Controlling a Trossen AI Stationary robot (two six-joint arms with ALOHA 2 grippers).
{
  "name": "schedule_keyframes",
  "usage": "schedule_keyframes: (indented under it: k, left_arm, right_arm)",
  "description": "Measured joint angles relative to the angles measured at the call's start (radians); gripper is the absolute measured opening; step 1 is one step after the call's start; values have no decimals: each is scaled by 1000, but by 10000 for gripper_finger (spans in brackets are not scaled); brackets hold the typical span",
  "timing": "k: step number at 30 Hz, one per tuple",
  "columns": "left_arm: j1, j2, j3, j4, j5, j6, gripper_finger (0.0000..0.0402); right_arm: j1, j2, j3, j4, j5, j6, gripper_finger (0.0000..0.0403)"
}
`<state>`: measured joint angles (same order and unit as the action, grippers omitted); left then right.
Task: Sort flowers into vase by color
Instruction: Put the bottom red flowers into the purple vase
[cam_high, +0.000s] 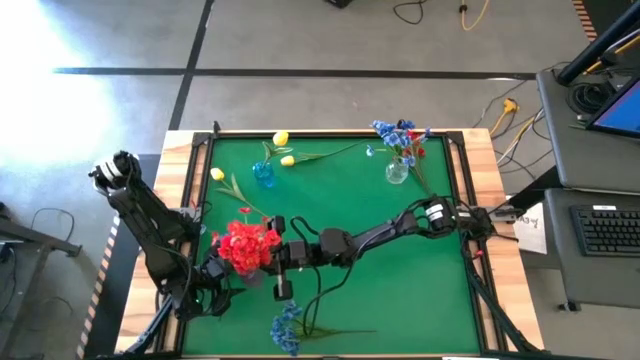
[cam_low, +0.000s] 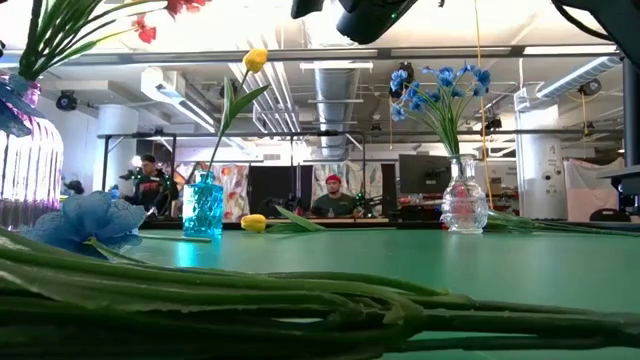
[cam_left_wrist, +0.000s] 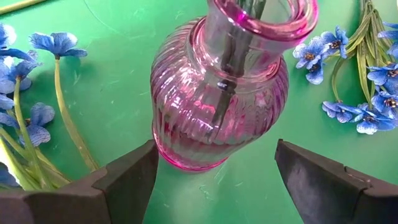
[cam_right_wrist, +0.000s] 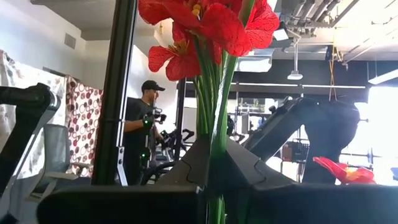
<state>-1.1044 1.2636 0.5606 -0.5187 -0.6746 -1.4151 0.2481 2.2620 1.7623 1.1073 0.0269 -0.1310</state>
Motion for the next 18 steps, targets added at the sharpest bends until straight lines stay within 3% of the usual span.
schedule_keyframes:
  k: [9, 18]
  left_arm:
    - [0, 0, 0, 2, 1, 0, 311]
    - [0, 0, 0, 2, 2, 0, 311]
  right_arm:
    - [0, 152, 174, -35, 0, 0, 18]
    - [0, 156, 271, -205, 0, -6, 18]
